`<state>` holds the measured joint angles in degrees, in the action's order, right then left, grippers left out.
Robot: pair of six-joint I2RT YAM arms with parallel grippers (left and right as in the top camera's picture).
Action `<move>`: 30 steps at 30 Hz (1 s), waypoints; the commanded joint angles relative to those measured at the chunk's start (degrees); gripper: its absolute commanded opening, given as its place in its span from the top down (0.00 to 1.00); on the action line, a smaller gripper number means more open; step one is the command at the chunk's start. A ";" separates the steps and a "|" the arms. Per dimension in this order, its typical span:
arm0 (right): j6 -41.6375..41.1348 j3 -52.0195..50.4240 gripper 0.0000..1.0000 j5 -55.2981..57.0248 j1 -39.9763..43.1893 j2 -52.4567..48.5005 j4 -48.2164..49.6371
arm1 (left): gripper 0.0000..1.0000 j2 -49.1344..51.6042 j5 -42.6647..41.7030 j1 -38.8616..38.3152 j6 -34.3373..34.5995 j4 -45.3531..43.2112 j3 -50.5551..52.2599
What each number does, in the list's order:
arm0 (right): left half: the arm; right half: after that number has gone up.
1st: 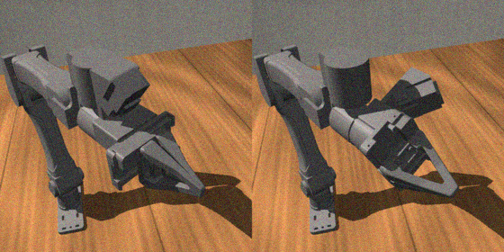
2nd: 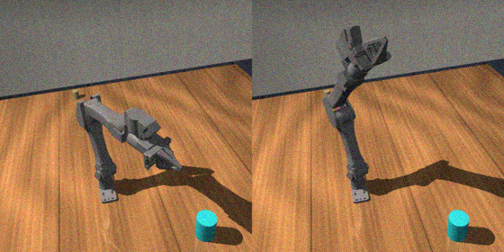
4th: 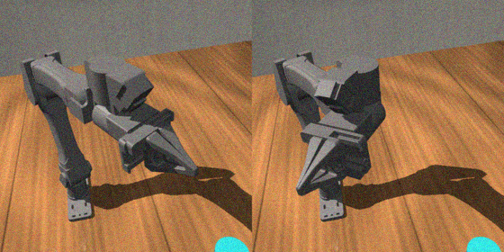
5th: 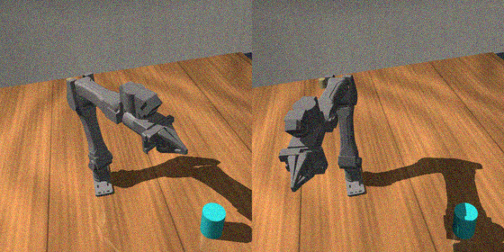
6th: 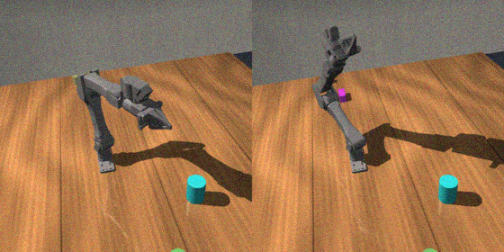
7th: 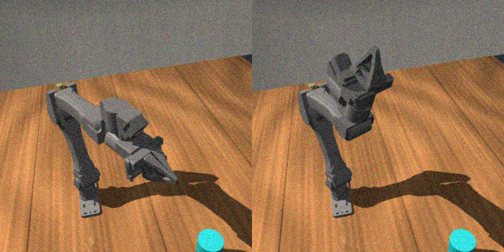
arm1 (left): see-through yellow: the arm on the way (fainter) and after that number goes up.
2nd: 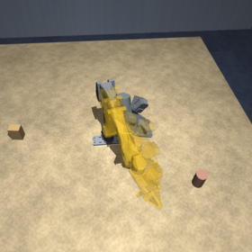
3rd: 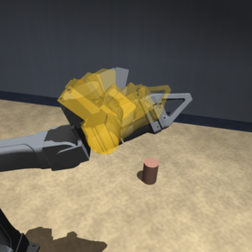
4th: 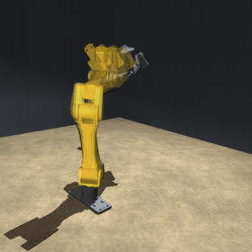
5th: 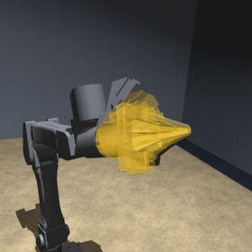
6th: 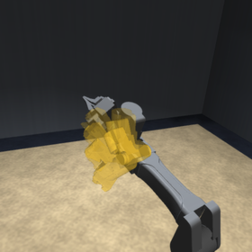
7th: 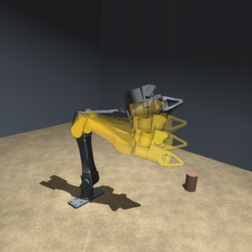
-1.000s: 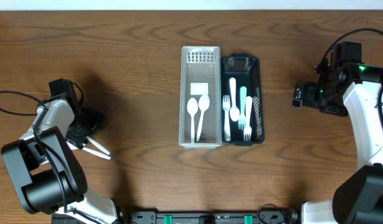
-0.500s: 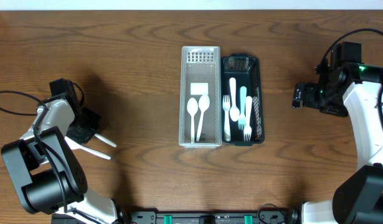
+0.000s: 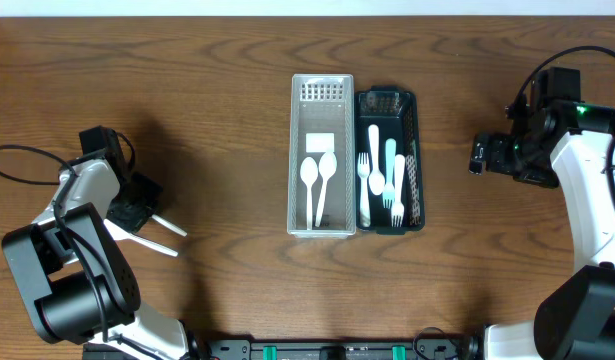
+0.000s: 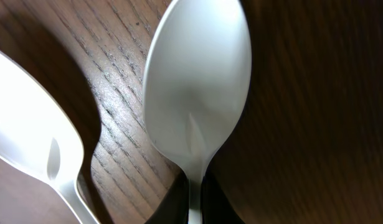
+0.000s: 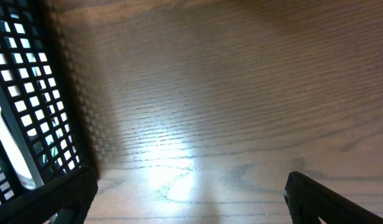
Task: Pack container
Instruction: 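Carry the third spoon into the clear tray and release it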
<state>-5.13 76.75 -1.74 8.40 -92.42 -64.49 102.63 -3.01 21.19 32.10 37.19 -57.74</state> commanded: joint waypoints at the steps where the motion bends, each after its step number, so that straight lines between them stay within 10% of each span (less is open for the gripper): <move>1: 0.85 -0.11 0.01 -0.26 -0.22 0.15 0.02 | 0.94 -0.42 0.85 -1.14 -2.01 1.46 -0.98; 17: -0.59 -0.11 0.01 -1.86 -0.22 0.15 0.00 | 0.94 -24.83 0.85 -30.77 -4.74 16.59 -13.46; 30: -0.59 -0.11 0.01 -2.21 -0.22 0.15 -0.17 | 0.94 -18.01 2.47 -59.39 -17.94 4.46 -18.73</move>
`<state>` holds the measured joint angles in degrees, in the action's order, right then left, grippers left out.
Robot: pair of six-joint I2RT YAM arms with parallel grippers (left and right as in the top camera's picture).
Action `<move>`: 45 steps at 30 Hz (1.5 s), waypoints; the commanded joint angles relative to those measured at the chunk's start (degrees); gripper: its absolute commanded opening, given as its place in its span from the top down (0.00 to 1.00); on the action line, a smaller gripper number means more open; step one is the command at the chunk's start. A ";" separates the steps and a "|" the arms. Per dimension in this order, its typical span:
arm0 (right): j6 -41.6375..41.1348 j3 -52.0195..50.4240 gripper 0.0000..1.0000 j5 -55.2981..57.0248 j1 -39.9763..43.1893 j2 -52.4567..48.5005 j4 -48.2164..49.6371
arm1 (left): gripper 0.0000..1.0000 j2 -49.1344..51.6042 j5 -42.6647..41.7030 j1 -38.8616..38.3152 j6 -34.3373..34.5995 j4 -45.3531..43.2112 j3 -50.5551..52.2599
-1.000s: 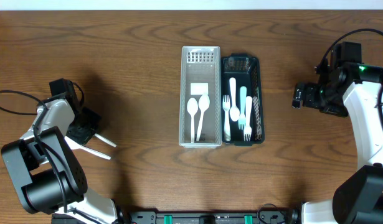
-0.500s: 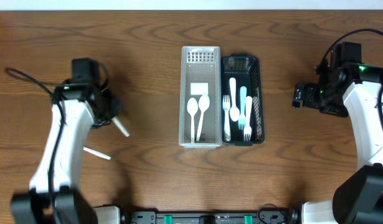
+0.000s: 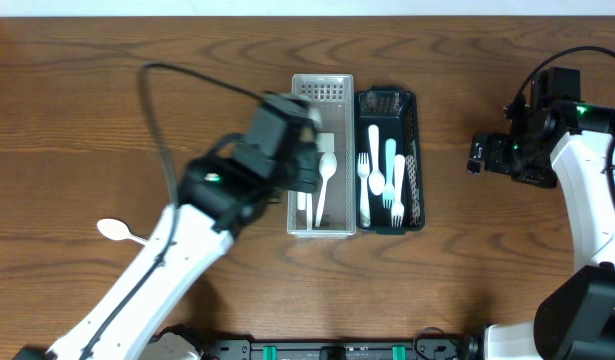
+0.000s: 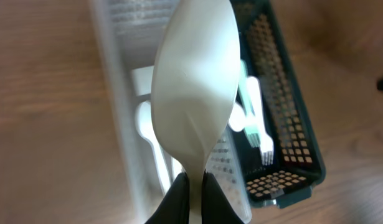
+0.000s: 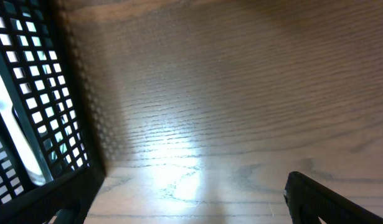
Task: Pack container
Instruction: 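Carry the third spoon into the clear tray and release it, then move the left gripper to the last spoon and grasp it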
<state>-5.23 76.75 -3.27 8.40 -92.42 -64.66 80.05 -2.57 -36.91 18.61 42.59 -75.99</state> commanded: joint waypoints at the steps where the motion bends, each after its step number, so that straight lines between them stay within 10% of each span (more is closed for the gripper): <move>1: -0.48 -0.11 0.01 -0.68 -0.22 0.15 -0.13 | 0.94 6.75 2.14 -1.38 -4.52 -1.79 -0.48; 11: -0.48 -0.11 0.01 -0.68 -0.22 0.15 -0.61 | 0.93 22.86 1.68 -1.38 -4.44 -4.59 -0.48; 18: -0.46 -0.11 0.01 -0.66 -0.22 0.15 -0.74 | 0.46 20.37 2.36 -0.28 -6.58 -1.68 -3.67; 23: -0.44 -0.11 0.01 -0.66 -0.22 0.15 -0.74 | 0.45 14.88 6.69 3.63 -6.23 6.62 -9.20; 34: 0.17 -0.11 0.01 -0.63 -0.22 0.15 -1.05 | 0.32 -4.94 13.75 34.47 14.84 26.84 -9.70; 37: 0.20 -0.11 0.01 -0.63 -0.22 0.15 -1.11 | 0.16 -6.40 13.57 45.00 17.53 30.03 -9.03; 45: 0.20 -0.11 0.01 -0.63 -0.22 0.15 -0.98 | 0.12 -3.82 4.42 63.84 17.49 25.40 1.07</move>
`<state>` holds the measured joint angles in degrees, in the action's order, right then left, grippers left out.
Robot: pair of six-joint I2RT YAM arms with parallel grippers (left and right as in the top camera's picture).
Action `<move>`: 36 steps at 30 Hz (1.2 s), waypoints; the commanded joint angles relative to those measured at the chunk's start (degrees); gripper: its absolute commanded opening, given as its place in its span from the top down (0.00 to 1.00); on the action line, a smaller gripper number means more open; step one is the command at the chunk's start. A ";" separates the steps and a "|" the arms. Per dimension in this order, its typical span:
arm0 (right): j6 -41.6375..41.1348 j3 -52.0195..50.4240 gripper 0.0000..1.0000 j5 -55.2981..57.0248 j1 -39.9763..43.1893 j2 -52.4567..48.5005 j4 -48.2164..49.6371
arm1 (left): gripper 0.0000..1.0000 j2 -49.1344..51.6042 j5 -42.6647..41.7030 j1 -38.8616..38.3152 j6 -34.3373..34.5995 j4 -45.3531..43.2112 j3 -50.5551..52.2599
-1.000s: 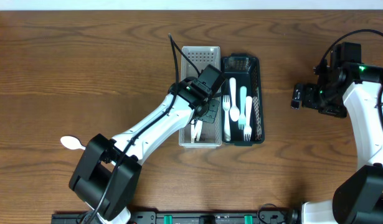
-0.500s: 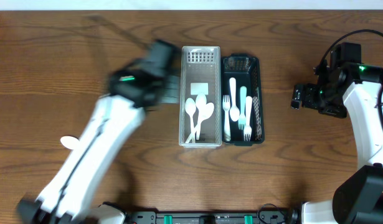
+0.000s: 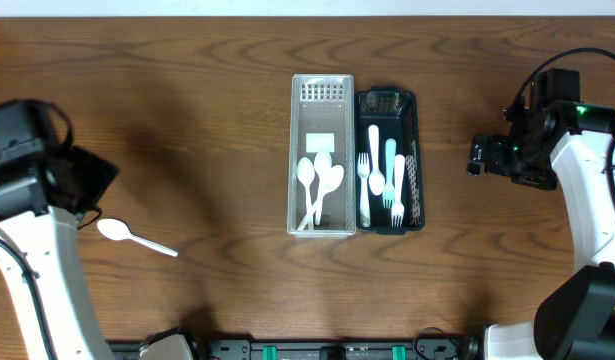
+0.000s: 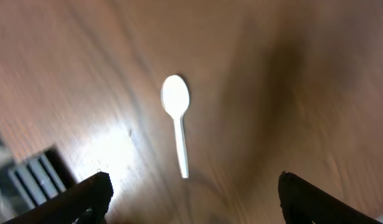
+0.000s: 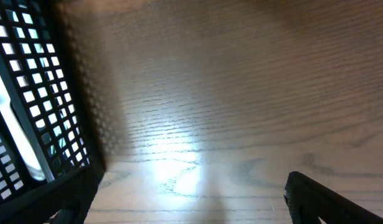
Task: Pack container
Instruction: 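Move the left gripper to the last spoon and grasp it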
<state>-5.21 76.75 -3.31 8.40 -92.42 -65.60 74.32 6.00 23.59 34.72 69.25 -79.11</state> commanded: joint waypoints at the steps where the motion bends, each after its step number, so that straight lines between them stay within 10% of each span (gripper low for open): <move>1: 0.17 -0.11 0.01 -0.59 -0.22 0.15 -0.07 | 0.12 2.54 -4.79 4.52 1.38 -3.04 6.47; 18: 0.17 -0.11 0.01 -0.59 -0.22 0.15 -0.31 | 0.12 15.72 -7.13 6.86 -1.66 -26.51 27.98; 36: 0.17 -0.11 0.01 -0.59 -0.22 0.15 -0.44 | 0.13 25.97 -7.10 6.82 -2.97 -32.02 28.55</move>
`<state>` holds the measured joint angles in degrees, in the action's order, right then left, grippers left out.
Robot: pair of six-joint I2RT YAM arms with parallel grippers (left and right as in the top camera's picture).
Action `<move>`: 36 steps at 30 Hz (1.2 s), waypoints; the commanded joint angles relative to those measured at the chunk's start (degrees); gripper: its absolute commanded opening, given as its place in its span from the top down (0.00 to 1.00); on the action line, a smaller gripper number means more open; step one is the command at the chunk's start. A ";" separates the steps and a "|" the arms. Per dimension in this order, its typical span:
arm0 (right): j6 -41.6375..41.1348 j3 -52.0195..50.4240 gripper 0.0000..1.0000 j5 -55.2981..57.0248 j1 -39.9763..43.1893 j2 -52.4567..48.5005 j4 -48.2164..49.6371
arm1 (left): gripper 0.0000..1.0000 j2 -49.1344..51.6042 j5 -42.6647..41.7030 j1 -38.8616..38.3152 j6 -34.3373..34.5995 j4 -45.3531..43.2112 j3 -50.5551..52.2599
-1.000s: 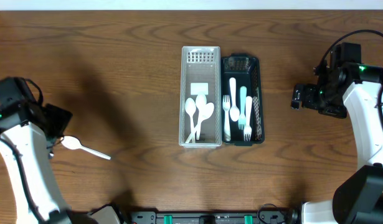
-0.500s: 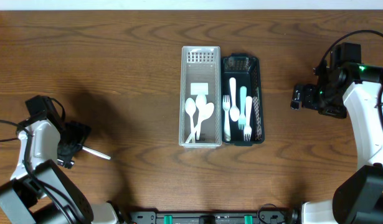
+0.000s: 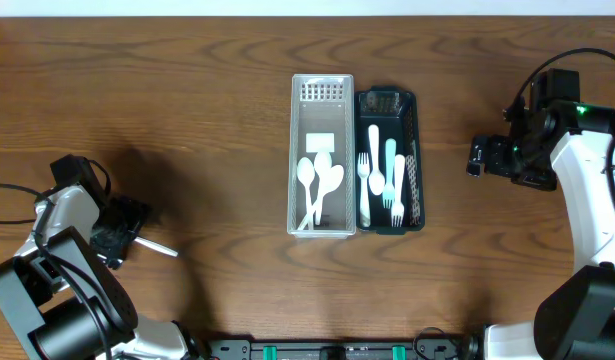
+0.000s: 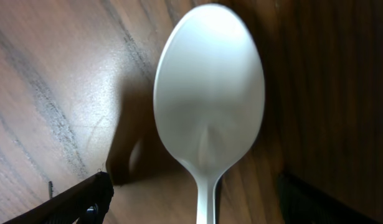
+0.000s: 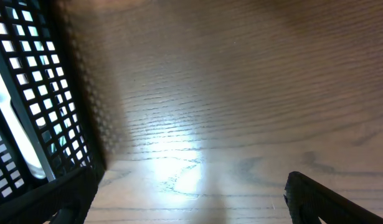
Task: Pack container
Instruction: 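Move the left gripper to the last spoon and grasp it, then carry the last spoon into the clear tray and release it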
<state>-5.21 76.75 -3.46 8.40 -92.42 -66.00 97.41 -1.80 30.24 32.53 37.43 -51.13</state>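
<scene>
One white plastic spoon (image 4: 208,118) lies on the wooden table at the far left, with only its handle tip (image 3: 159,247) showing in the overhead view. My left gripper (image 3: 117,228) (image 4: 192,185) is low over it and open, one finger on each side of the handle, not closed on it. The white slotted tray (image 3: 299,120) at the table's middle holds three white spoons (image 3: 319,185). Beside it the black mesh basket (image 3: 415,160) (image 5: 35,93) holds several white forks (image 3: 382,180). My right gripper (image 3: 475,157) (image 5: 191,177) hovers open and empty to the right of the basket.
The left arm's cable (image 3: 7,190) trails over the table at the far left. Bare wood lies between the spoon and the tray. The table's far edge (image 3: 307,14) runs along the top of the overhead view.
My left gripper was open high above the lone spoon. It is now down at the table with its open fingers straddling the spoon's handle. The right arm has not moved.
My left gripper was shut on one of two spoons at the left, and the tray held two. Then it held that spoon over the white tray. Later the tray held three spoons and the gripper was open above the last spoon, which it now straddles.
</scene>
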 commanded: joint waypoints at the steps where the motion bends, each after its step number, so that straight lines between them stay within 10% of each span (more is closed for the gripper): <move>1: 0.17 -0.11 0.01 -0.44 -0.22 0.15 -0.04 | 0.16 3.19 0.68 0.17 -0.76 -0.24 0.57; 5: 0.17 -0.11 0.01 -0.44 -0.22 0.15 -0.07 | 0.51 3.56 0.70 0.17 -0.79 -0.09 0.57; 11: 0.17 -0.11 0.01 -0.44 -0.22 0.15 -0.09 | 0.67 3.56 0.70 0.17 -0.79 0.07 0.57; 26: 0.17 -0.11 0.01 -0.39 -0.22 0.15 -0.42 | 0.94 3.52 0.70 0.17 -0.79 0.92 0.57; 36: 0.15 -0.11 0.01 -0.42 -0.22 0.15 -0.02 | 0.94 -5.05 -3.52 -6.71 -5.77 8.96 -5.20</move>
<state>-5.21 76.75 -3.46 8.40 -92.42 -66.15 96.75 -2.98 27.03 30.04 44.91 -52.75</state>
